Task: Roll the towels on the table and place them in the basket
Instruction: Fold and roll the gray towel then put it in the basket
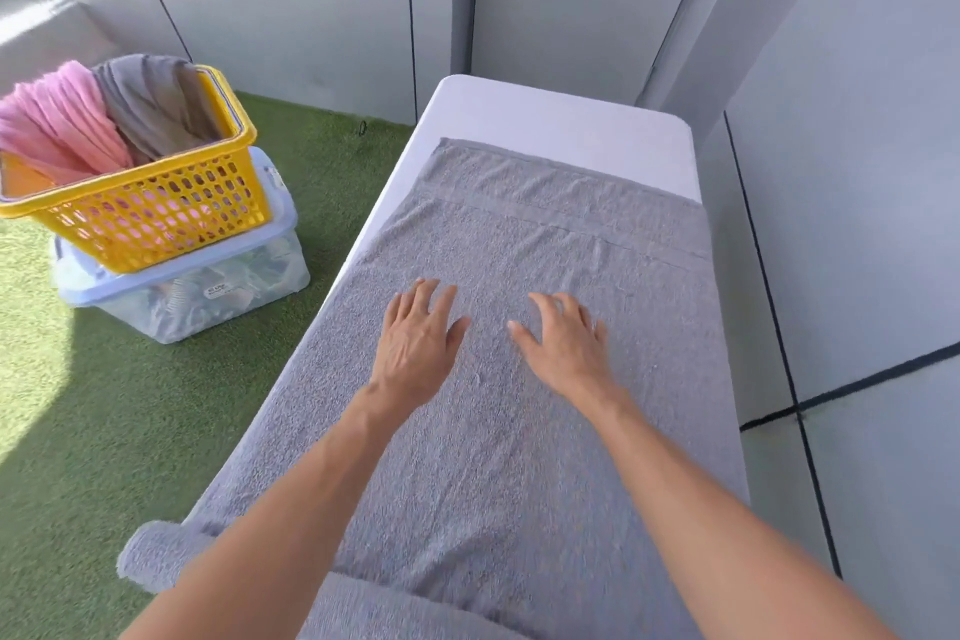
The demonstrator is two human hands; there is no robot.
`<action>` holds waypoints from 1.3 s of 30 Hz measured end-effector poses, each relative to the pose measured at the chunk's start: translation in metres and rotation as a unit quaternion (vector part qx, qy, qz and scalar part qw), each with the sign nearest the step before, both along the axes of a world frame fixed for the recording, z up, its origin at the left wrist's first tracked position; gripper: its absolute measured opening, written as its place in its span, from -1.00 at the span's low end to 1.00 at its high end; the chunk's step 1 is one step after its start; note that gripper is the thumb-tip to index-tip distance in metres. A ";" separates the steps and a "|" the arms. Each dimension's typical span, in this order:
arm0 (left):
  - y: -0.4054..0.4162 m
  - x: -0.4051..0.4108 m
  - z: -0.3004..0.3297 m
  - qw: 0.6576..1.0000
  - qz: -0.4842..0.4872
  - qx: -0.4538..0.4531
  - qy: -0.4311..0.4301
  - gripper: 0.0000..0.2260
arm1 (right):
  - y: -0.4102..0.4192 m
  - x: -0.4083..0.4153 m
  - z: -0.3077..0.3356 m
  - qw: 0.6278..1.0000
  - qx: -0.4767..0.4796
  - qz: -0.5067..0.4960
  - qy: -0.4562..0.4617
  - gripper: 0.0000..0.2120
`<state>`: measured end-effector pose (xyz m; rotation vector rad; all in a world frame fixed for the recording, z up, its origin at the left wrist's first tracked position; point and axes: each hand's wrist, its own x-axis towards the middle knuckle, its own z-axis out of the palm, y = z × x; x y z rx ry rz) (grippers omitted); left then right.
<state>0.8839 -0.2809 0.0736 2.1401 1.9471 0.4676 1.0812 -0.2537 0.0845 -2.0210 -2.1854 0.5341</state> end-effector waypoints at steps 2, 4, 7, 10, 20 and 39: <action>0.032 -0.004 -0.007 1.000 -0.005 0.002 0.014 -0.55 | 0.035 -0.006 -0.008 1.000 0.004 0.000 -0.007 -0.44; 0.067 -0.005 -0.014 0.999 -0.016 0.000 0.028 -0.54 | 0.070 -0.010 -0.018 1.000 0.010 -0.005 -0.020 -0.44; 0.129 -0.004 -0.027 0.999 -0.028 0.001 0.027 -0.51 | 0.128 -0.011 -0.032 0.999 0.018 -0.013 -0.037 -0.44; 0.191 -0.004 -0.048 0.999 -0.035 0.003 0.026 -0.50 | 0.189 -0.008 -0.049 0.998 0.028 -0.027 -0.050 -0.40; 0.315 -0.012 -0.099 0.998 -0.046 0.002 0.033 -0.45 | 0.316 -0.009 -0.103 0.988 0.042 -0.113 -0.098 -0.33; 0.312 -0.109 -0.092 0.997 0.054 -0.010 0.046 -0.45 | 0.328 -0.124 -0.100 0.994 0.082 -0.055 -0.041 -0.31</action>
